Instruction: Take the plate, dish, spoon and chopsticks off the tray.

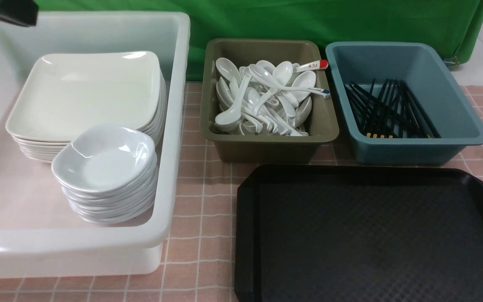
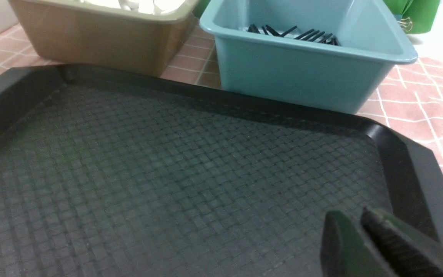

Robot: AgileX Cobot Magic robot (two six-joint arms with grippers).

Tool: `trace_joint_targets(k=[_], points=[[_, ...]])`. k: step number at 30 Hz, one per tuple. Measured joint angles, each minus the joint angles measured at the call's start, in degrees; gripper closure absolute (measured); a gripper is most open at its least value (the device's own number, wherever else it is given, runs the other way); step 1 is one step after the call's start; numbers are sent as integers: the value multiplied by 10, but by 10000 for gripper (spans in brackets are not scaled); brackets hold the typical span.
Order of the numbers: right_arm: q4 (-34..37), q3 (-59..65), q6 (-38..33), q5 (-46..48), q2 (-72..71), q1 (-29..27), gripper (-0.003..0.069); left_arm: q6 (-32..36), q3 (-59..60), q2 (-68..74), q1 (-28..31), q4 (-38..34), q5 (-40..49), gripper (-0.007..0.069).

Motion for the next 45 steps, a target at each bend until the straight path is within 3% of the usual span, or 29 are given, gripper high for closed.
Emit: trace_joint_targets(k=[3, 6, 11, 14, 16, 17, 18, 25, 36, 39, 42, 45], points=[[0, 0, 0, 0, 0, 0, 527, -6, 76, -80, -81, 14, -4, 624], [0, 0, 0, 0, 0, 0, 524, -18, 184, -166, -123, 14, -4, 624], [0, 0, 0, 0, 0, 0, 516, -35, 347, -291, -143, 10, -35, 624], [0, 0, 0, 0, 0, 0, 510, -45, 467, -402, -144, -1, -142, 624], [0, 0, 0, 0, 0, 0, 504, -49, 574, -518, -145, -17, -278, 624], [0, 0, 0, 0, 0, 0, 503, -49, 588, -525, -145, -21, -288, 624], [0, 0, 0, 0, 0, 0, 498, -50, 647, -588, -146, -47, -374, 624], [0, 0, 0, 0, 0, 0, 481, -51, 761, -722, -146, -91, -483, 624], [0, 0, 0, 1, 0, 0, 461, -71, 845, -745, -145, 28, -558, 624], [0, 0, 0, 1, 0, 0, 452, -113, 884, -745, -140, 122, -604, 624], [0, 0, 0, 1, 0, 0, 443, -186, 924, -745, -104, 188, -627, 624], [0, 0, 0, 1, 0, 0, 436, -195, 943, -752, -52, 184, -626, 624]])
